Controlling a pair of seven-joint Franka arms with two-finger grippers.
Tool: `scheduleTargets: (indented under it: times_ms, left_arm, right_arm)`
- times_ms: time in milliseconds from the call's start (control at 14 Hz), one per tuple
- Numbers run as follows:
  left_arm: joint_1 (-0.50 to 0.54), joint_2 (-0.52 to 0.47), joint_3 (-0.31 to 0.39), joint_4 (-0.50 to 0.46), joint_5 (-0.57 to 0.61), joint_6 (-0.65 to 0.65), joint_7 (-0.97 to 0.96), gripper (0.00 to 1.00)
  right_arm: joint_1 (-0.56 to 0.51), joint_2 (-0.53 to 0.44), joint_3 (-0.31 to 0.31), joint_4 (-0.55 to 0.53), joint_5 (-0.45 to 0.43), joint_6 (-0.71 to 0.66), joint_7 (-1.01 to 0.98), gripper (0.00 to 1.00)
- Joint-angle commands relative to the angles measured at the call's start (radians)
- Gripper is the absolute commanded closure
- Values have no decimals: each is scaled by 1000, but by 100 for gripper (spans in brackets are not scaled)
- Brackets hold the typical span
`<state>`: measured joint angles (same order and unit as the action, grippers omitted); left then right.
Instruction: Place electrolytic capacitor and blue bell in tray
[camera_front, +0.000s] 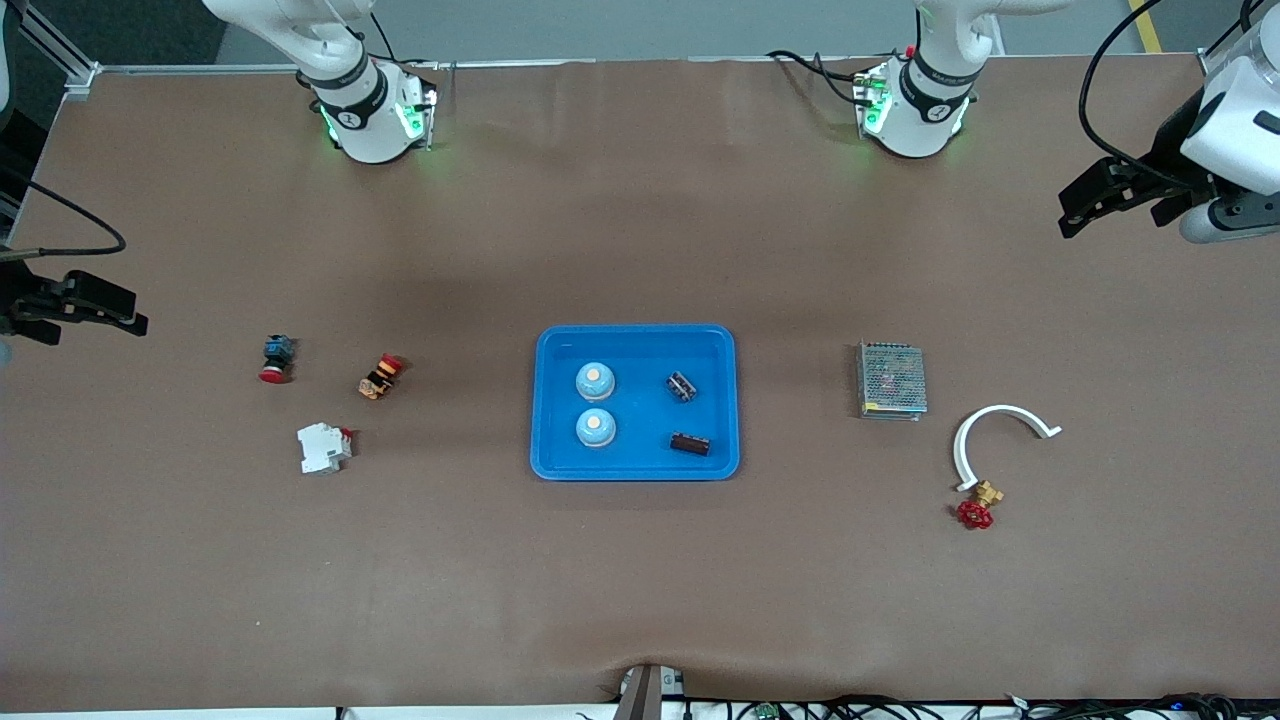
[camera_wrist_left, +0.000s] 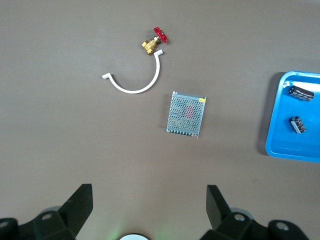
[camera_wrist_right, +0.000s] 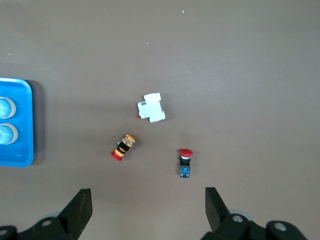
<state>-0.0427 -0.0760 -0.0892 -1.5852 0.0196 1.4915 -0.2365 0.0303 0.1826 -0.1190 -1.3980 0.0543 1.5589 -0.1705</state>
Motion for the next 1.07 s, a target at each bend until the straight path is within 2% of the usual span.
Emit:
scheduleTargets:
  times_ms: [0,286,500,1000]
  left_arm:
    - [10,-10,-3,10,-9,-28,23,0]
    - [9,-11,-4,8,-9,-30,23,0]
    - [9,-11,-4,10,-6,-30,23,0]
    - [7,-11,-6,10,-7,-45,23,0]
  right_arm:
    - [-4,-11,7,4,-8,-3,16,0]
    - [2,-14,5,4,-10,0,23,0]
    - [39,-12,5,4,-13,1,137,0]
    - [30,-12,2,4,-11,6,141,0]
